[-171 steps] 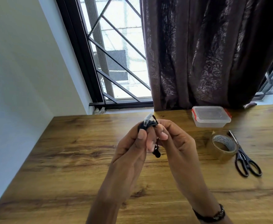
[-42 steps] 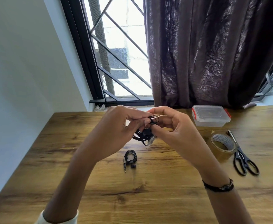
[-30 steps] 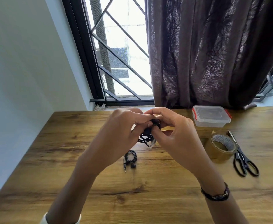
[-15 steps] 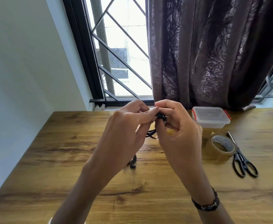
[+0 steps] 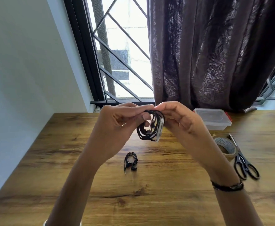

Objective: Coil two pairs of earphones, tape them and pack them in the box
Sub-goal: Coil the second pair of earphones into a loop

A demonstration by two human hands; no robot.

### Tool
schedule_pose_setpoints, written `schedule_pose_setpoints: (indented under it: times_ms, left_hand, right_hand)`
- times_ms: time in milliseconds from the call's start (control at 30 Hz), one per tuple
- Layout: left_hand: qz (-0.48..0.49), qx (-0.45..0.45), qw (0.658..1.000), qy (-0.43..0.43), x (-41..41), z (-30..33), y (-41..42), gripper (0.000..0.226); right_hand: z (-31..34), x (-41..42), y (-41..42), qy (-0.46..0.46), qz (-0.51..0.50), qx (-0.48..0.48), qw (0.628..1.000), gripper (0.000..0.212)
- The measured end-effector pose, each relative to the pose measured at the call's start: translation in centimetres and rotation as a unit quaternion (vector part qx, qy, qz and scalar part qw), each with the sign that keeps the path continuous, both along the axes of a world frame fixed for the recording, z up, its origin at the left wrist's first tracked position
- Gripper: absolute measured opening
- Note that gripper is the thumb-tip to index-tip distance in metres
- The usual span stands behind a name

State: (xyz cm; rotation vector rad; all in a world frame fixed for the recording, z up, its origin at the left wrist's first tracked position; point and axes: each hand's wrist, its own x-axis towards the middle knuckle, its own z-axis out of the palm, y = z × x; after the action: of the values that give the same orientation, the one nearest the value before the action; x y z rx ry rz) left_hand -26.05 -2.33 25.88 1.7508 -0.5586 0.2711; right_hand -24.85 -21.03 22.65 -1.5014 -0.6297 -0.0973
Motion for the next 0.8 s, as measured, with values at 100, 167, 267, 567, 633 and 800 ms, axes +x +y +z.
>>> schedule_pose_setpoints:
  times_ms: [100, 167, 267, 567, 633, 800]
  left_hand:
    - [-0.021, -0.029, 0.999, 0.023, 0.1, 0.2, 0.0, 0.034]
    - [-0.033, -0.027, 0.999, 0.034, 0.1, 0.3, 0.1, 0.034]
    - [-0.037, -0.007, 0.998, 0.041, 0.2, 0.2, 0.2, 0.029]
    - [-0.043, 0.016, 0.997, 0.069, 0.2, 0.5, 0.2, 0.031]
    - [-0.053, 0.025, 0.995, 0.084, 0.0, 0.5, 0.3, 0.031]
    - [-0.047, 0.070, 0.991, 0.104, 0.2, 0.2, 0.7, 0.032]
  right_hand:
    - [-0.2, 0.2, -0.3, 0.039, 0.049, 0.027, 0.998, 0.025]
    - [-0.7, 0.4, -0.3, 0.077, 0.091, 0.042, 0.992, 0.026]
    - [-1.8, 0.9, -0.2, 0.124, 0.133, 0.067, 0.981, 0.029]
    - [-2.8, 1.1, 0.1, 0.194, 0.202, 0.133, 0.951, 0.037]
    - [-2.6, 1.3, -0.2, 0.194, 0.163, 0.125, 0.959, 0.025]
    - [-1.1, 1.5, -1.2, 0.149, 0.034, 0.044, 0.987, 0.017]
